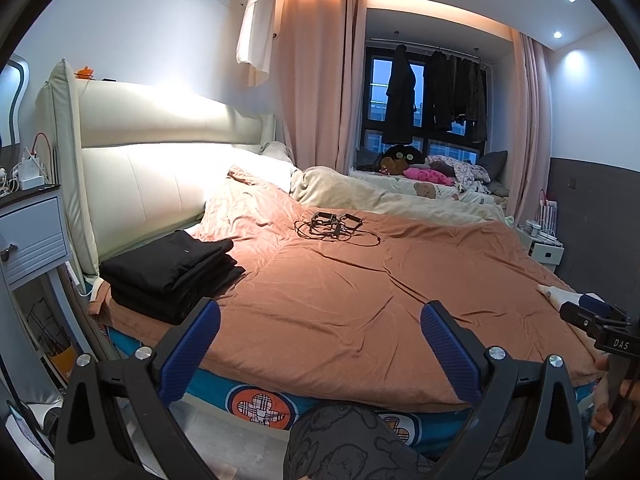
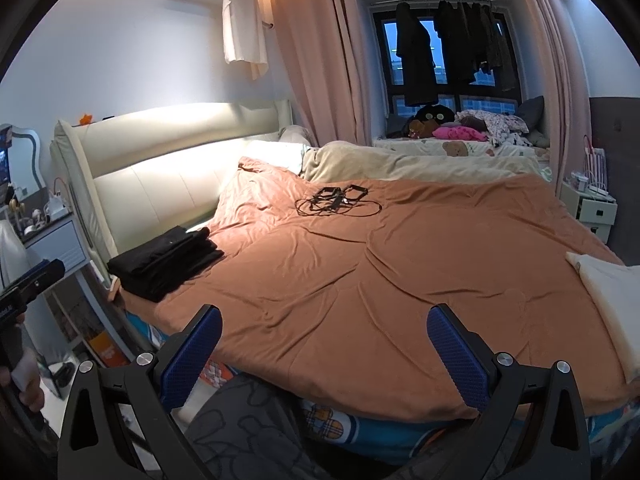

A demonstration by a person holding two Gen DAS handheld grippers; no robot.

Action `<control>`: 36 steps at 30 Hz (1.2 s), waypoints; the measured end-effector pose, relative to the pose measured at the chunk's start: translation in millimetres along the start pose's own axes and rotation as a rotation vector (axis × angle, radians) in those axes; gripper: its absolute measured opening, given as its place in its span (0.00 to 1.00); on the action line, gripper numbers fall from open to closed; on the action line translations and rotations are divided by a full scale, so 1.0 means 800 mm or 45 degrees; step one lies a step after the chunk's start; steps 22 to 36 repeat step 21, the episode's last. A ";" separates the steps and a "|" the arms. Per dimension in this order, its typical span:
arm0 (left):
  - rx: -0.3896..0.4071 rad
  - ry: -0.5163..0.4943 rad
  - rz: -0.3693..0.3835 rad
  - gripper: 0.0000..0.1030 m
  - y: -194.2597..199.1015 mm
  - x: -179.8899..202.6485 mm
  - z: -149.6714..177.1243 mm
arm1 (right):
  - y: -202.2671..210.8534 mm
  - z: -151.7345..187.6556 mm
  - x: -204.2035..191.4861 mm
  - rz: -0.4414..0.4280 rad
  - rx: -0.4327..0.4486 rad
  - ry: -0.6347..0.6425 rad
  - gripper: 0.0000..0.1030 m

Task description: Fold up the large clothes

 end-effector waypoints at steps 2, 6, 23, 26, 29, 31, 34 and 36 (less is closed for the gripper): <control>0.019 0.002 0.004 0.99 0.007 0.001 -0.004 | 0.002 0.000 0.001 0.000 0.003 -0.005 1.00; 0.044 0.005 0.004 0.99 0.017 0.001 -0.009 | 0.006 -0.001 0.003 0.003 0.008 -0.008 1.00; 0.056 -0.022 -0.001 0.99 0.025 0.002 -0.010 | 0.009 -0.003 0.010 0.019 0.018 -0.029 1.00; 0.056 -0.022 -0.001 0.99 0.025 0.002 -0.010 | 0.009 -0.003 0.010 0.019 0.018 -0.029 1.00; 0.056 -0.022 -0.001 0.99 0.025 0.002 -0.010 | 0.009 -0.003 0.010 0.019 0.018 -0.029 1.00; 0.056 -0.022 -0.001 0.99 0.025 0.002 -0.010 | 0.009 -0.003 0.010 0.019 0.018 -0.029 1.00; 0.056 -0.022 -0.001 0.99 0.025 0.002 -0.010 | 0.009 -0.003 0.010 0.019 0.018 -0.029 1.00; 0.056 -0.022 -0.001 0.99 0.025 0.002 -0.010 | 0.009 -0.003 0.010 0.019 0.018 -0.029 1.00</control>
Point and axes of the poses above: each gripper's, at about its wrist camera, not at the fingertips, and y roughly against the way its jaws point, x to its right, z to its underside, the point moved 10 cm from there along -y, roughly the way its jaws point, and after that the axes turned 7 degrees about -y, right-handed, at the moved point
